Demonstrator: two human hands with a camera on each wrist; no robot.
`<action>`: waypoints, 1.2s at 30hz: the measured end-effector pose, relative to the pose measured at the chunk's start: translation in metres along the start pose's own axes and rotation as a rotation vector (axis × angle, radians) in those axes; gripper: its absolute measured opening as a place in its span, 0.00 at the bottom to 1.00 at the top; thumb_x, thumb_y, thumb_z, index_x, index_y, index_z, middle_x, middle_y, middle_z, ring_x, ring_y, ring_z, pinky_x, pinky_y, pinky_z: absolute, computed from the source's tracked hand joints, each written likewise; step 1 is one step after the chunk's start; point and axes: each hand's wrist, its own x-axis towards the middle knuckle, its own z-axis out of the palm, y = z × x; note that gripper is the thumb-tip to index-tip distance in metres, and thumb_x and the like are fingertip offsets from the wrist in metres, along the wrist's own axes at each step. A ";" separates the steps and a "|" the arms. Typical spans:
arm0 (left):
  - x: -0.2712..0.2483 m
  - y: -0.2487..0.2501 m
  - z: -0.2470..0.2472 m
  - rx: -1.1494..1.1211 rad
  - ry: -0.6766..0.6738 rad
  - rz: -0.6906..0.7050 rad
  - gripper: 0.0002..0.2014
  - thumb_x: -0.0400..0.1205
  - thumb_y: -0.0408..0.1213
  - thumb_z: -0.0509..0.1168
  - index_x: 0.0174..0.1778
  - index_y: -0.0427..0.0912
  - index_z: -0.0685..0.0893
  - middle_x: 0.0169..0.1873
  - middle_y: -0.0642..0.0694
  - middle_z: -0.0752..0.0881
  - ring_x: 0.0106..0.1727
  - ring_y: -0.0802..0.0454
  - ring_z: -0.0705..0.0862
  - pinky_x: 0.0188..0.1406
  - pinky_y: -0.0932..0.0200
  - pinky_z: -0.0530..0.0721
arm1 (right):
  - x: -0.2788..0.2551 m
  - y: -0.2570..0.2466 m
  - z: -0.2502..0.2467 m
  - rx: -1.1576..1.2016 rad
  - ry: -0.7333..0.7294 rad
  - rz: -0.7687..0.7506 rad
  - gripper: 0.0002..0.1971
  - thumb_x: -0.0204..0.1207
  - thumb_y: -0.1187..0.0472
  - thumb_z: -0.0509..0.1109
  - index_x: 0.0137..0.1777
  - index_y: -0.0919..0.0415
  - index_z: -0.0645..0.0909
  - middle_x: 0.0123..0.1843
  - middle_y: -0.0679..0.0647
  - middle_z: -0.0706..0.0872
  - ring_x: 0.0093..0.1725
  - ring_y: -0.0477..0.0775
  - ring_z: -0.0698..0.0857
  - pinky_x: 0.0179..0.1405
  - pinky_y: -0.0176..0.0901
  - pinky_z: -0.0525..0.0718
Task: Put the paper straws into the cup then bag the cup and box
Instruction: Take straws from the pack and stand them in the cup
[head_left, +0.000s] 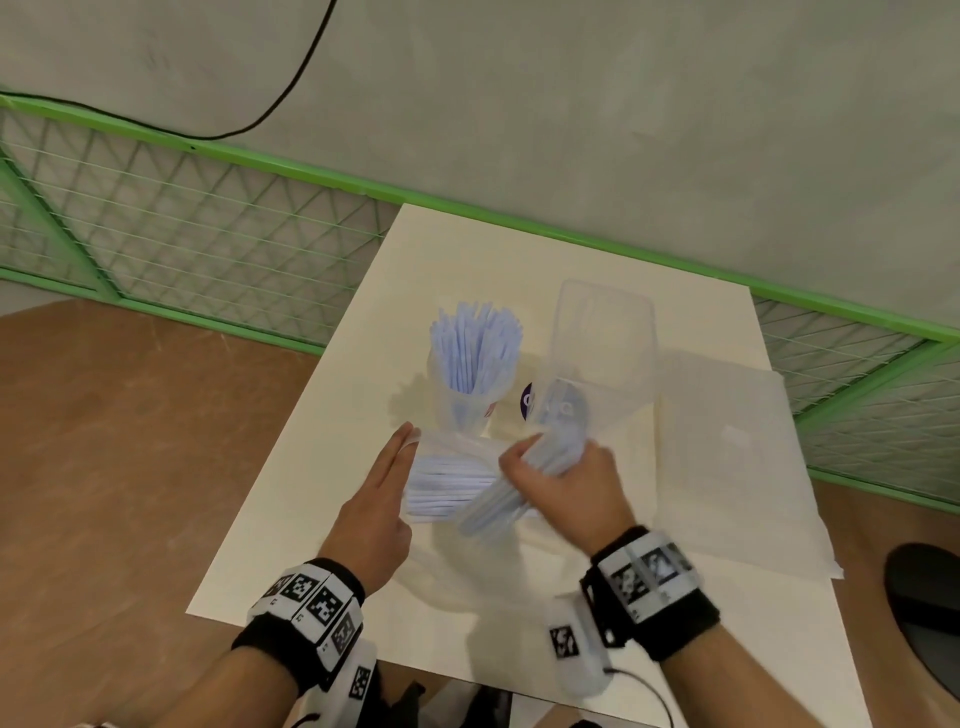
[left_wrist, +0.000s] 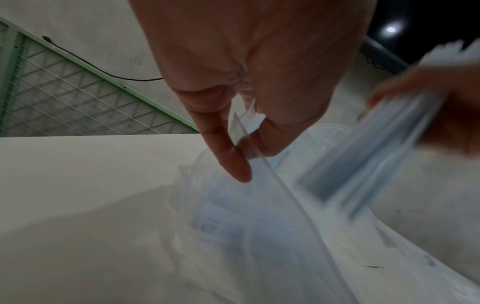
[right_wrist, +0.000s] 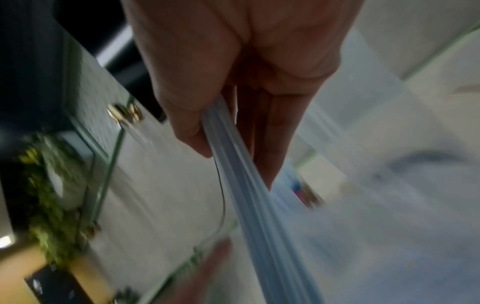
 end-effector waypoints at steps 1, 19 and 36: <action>0.000 0.000 0.000 -0.003 -0.004 -0.001 0.50 0.72 0.16 0.59 0.86 0.58 0.50 0.81 0.76 0.41 0.62 0.61 0.78 0.38 0.71 0.77 | 0.009 -0.016 -0.011 0.054 0.027 -0.038 0.04 0.68 0.59 0.77 0.34 0.56 0.89 0.34 0.48 0.91 0.38 0.47 0.91 0.44 0.51 0.90; -0.002 0.001 -0.003 -0.035 -0.007 0.018 0.49 0.73 0.17 0.58 0.86 0.58 0.50 0.81 0.76 0.41 0.69 0.58 0.77 0.38 0.76 0.73 | 0.143 -0.090 -0.015 -0.185 0.003 -0.182 0.10 0.66 0.49 0.76 0.38 0.55 0.89 0.40 0.52 0.91 0.42 0.51 0.90 0.42 0.50 0.91; -0.002 0.002 0.000 -0.022 0.009 0.014 0.50 0.72 0.16 0.57 0.86 0.57 0.50 0.82 0.76 0.41 0.72 0.58 0.76 0.42 0.74 0.75 | 0.099 -0.056 -0.006 -0.256 0.173 -0.571 0.35 0.79 0.45 0.70 0.82 0.58 0.63 0.83 0.53 0.66 0.82 0.51 0.64 0.80 0.44 0.62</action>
